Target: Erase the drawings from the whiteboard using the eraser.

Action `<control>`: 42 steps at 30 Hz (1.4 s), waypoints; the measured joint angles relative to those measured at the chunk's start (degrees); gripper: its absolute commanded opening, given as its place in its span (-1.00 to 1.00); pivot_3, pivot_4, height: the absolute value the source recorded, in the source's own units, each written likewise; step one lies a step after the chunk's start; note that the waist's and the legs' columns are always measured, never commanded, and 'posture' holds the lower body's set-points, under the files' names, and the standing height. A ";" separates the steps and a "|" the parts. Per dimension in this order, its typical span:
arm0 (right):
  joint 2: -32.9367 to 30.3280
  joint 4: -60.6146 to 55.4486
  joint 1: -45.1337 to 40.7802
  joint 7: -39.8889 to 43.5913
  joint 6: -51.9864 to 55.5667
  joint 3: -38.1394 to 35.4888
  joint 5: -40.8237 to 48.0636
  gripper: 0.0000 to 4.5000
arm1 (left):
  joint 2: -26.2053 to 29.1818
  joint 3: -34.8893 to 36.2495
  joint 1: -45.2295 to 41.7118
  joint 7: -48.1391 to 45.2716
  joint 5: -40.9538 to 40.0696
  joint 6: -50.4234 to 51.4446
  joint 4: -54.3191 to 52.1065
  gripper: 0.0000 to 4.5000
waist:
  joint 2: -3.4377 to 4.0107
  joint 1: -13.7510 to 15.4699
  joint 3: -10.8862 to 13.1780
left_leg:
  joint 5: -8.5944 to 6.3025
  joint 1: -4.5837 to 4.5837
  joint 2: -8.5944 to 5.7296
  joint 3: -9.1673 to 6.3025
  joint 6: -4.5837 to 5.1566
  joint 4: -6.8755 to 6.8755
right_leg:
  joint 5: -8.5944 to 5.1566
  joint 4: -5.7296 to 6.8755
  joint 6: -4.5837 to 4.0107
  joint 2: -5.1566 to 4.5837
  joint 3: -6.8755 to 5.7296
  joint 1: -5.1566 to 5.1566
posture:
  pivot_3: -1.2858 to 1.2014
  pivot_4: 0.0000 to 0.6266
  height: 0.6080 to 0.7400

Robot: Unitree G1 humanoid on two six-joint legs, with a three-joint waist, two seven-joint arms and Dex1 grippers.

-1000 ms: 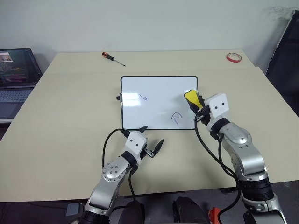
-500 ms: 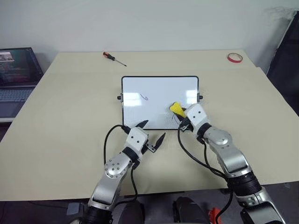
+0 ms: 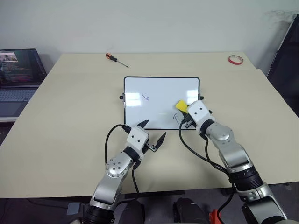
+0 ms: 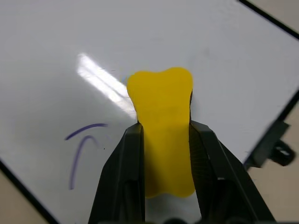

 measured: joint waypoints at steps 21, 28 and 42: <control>-3.25 -1.49 4.02 8.24 -5.65 9.54 -6.50 -0.57 | 0.58 1.53 0.59 0.03 -0.03 0.24 -0.42 1.00 | -0.02 -0.43 -0.01 | 0.00 0.03 0.04 0.00 0.00 -0.03 | 0.00 -0.03 0.00 0.01 0.00 0.00 | 0.03 -0.52 1.00; -0.47 1.97 1.09 5.09 -6.60 6.74 -6.34 -0.57 | 0.00 1.20 0.70 0.06 0.01 0.27 -0.43 1.00 | -0.03 -0.41 0.00 | 0.04 0.07 0.04 -0.02 -0.03 0.03 | 0.03 0.02 0.01 0.02 0.00 0.04 | 0.03 -0.52 1.00; -1.54 1.34 2.84 6.53 -9.30 7.38 -7.40 -0.57 | 0.04 1.11 0.88 0.01 -0.01 1.29 -0.54 1.00 | -0.03 -0.43 0.01 | 0.04 0.03 0.03 -0.02 -0.03 -0.04 | 0.03 -0.04 0.01 0.02 0.00 0.02 | 0.03 -0.52 1.00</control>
